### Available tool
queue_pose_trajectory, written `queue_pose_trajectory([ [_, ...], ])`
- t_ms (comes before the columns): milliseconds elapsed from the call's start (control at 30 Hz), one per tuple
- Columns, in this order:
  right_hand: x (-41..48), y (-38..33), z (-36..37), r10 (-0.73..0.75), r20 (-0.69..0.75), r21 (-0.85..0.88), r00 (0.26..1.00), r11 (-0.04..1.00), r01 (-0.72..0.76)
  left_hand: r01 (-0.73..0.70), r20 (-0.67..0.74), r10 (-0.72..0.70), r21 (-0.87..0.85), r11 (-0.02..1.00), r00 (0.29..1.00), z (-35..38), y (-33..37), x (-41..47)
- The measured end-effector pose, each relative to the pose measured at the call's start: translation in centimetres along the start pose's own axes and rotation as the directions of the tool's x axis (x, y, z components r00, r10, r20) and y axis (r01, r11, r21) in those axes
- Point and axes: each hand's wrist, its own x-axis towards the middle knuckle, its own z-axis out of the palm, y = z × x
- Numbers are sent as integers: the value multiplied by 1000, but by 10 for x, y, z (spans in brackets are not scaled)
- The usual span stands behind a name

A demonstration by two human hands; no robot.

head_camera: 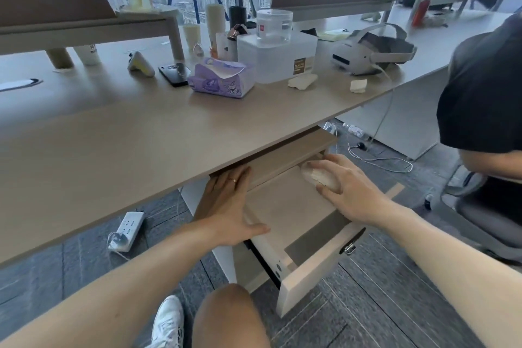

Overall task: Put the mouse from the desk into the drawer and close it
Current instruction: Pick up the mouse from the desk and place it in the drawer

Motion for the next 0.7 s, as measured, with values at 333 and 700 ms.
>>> queue_pose_trajectory([
  [333,16,4,35,62,166,-25,984,998,-59,11,-53,-11,-9,1000,999,5,-3,1],
  [700,52,13,87,24,299,-55,954,998,-8,31,-96,-30,5,1000,995,3,6,-4],
])
